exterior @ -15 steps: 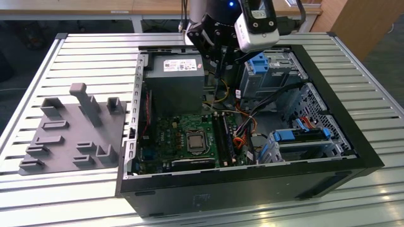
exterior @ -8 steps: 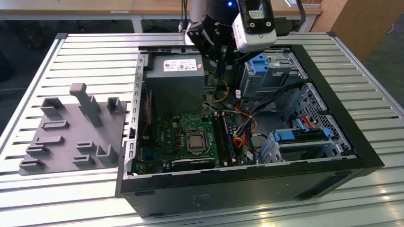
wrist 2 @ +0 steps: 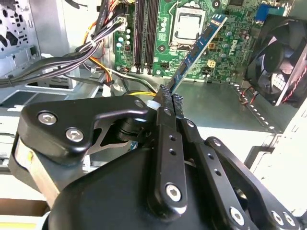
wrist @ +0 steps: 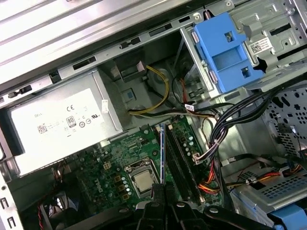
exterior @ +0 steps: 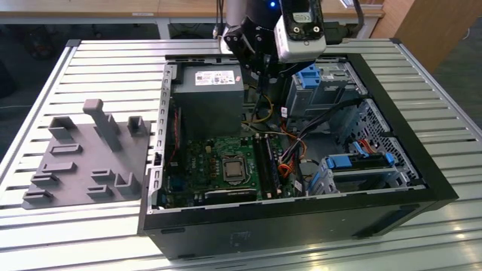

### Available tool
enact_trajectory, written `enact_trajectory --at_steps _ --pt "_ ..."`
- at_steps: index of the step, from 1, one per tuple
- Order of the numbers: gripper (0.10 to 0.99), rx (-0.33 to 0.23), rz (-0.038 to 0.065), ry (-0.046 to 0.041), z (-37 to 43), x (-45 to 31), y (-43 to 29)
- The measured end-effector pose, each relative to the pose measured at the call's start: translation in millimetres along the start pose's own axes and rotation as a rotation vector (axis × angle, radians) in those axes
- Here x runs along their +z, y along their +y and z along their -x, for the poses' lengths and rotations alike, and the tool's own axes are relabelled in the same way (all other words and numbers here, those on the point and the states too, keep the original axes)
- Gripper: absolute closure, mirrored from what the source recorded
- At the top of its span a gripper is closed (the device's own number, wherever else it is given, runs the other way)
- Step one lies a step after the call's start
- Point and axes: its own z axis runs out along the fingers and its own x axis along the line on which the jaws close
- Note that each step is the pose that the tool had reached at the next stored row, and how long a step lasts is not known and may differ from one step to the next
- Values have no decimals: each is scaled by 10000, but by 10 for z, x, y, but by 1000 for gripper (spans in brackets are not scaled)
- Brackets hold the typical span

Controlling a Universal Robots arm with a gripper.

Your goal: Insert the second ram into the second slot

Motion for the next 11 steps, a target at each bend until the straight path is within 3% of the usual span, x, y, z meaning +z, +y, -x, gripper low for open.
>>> enact_trajectory --at_steps 11 --pt "961 1743 25 -66 0 5 0"
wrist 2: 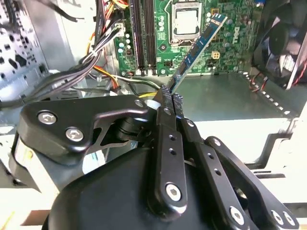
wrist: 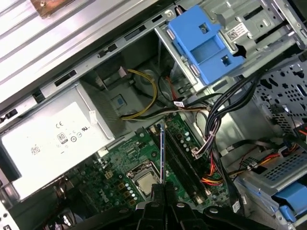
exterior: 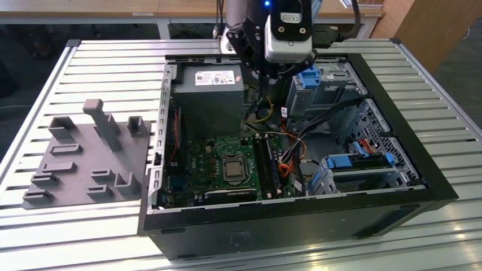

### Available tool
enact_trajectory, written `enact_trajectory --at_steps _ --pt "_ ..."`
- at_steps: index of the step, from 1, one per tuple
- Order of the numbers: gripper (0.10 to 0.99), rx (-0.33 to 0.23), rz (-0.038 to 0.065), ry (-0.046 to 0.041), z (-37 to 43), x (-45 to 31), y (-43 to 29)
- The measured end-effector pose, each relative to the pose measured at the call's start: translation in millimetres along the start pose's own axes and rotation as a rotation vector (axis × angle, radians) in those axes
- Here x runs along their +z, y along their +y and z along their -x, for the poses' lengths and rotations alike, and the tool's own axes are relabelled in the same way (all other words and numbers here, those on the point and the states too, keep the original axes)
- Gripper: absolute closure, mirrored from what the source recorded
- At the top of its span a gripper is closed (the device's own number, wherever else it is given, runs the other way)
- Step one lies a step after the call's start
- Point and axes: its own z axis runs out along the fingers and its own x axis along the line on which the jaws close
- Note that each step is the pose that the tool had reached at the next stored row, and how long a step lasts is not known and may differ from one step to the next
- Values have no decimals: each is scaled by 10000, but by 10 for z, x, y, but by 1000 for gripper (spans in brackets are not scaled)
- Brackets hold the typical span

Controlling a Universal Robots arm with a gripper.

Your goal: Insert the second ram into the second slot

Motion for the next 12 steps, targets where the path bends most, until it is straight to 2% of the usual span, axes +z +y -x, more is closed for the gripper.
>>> enact_trajectory --at_steps 2,6,12 --pt "961 250 5 -8 0 2 -1" --pt "961 258 4 -10 30 2 -43" --pt "961 -749 -10 29 31 12 -45"
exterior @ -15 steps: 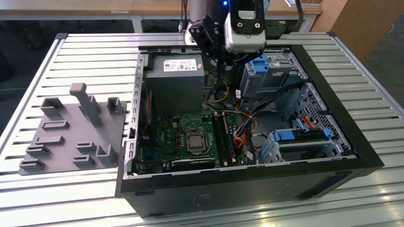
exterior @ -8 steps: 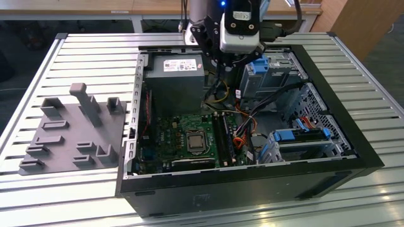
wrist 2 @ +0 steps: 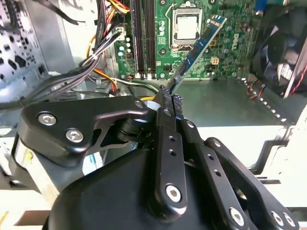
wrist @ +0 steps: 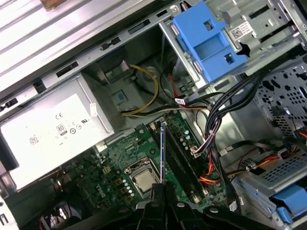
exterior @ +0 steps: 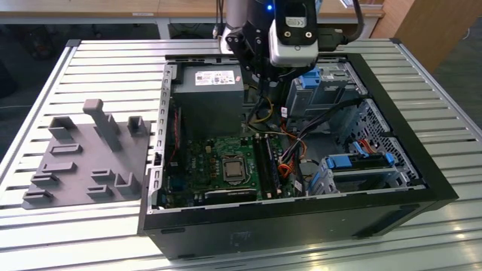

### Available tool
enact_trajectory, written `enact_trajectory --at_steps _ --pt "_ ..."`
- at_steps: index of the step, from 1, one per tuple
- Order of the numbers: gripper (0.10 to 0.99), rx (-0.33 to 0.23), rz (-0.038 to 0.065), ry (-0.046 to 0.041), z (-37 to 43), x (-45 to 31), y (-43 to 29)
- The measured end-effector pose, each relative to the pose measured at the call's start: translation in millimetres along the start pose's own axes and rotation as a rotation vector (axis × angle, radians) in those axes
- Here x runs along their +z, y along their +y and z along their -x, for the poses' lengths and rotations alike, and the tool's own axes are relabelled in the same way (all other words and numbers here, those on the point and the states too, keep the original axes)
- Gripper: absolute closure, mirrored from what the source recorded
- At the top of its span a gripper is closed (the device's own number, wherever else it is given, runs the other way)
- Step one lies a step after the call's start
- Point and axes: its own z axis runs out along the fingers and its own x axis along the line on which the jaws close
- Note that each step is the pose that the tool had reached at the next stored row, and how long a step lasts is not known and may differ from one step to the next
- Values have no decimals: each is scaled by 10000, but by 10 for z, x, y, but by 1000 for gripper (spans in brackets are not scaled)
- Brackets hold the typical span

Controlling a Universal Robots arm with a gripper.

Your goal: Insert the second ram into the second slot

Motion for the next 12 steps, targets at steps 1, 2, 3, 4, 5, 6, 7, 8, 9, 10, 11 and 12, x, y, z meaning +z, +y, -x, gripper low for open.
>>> enact_trajectory --at_steps 1,2,3,4,5,6,7,8,9,10,11,12 --pt "961 -181 -3 6 0 2 0" --pt "961 -360 -5 13 0 4 0" --pt "961 -556 -8 21 0 6 0" --pt "961 -732 -11 27 0 6 0" --pt "961 -874 -13 32 0 7 0" --pt "961 -941 -14 35 0 9 -1" --pt "961 -970 -14 36 0 10 -1" --pt "961 -987 -14 37 0 12 -1" --pt "961 -991 -13 38 0 15 -1" --pt "961 -992 -12 38 0 19 -1" --pt "961 -993 -14 37 0 22 -1" --pt "961 -993 -13 38 0 26 -1"
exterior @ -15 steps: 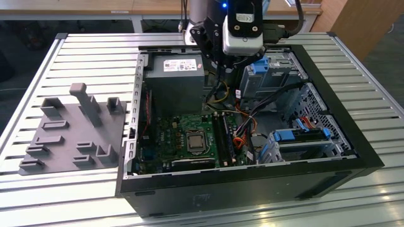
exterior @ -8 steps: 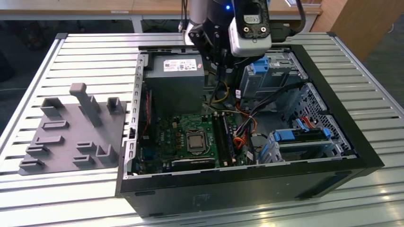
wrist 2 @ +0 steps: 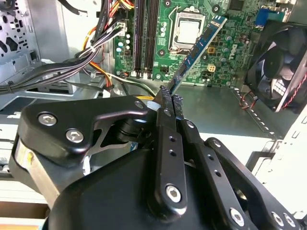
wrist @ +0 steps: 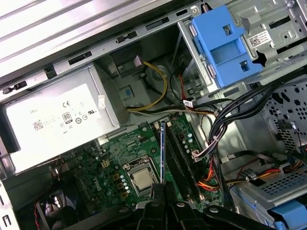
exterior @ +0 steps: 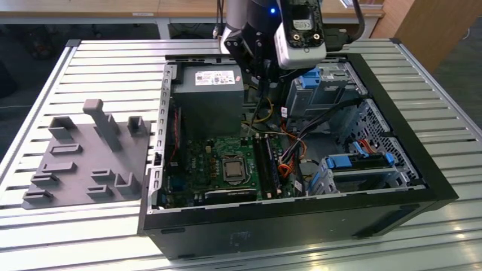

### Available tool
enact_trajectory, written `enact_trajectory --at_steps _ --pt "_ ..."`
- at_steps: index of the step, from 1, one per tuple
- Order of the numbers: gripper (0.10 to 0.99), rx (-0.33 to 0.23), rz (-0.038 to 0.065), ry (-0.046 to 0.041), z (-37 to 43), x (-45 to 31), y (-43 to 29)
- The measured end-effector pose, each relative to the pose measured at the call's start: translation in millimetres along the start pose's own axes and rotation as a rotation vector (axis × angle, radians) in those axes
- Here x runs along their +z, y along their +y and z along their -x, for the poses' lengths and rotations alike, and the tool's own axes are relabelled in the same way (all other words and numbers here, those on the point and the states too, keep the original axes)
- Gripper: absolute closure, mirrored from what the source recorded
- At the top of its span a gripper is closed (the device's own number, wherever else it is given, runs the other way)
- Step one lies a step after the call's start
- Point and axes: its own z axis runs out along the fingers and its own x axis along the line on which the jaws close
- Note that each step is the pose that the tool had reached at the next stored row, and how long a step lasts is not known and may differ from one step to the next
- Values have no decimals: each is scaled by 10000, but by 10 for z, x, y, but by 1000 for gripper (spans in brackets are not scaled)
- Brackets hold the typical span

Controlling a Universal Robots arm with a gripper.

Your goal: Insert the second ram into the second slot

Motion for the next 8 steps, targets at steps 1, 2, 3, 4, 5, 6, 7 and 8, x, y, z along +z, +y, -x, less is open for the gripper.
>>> enact_trajectory --at_steps 1,2,3,4,5,6,7,8 --pt "961 0 -1 0 0 3 0" --pt "961 0 -1 0 0 7 0" --pt "961 -1 0 0 0 12 0" --pt "961 -2 -1 0 0 16 -1" --pt "961 -8 -3 0 0 18 -1" --pt "961 -25 -3 0 0 18 -1" --pt "961 -61 -2 3 0 19 -1" --pt "961 -112 -1 6 0 19 -1"
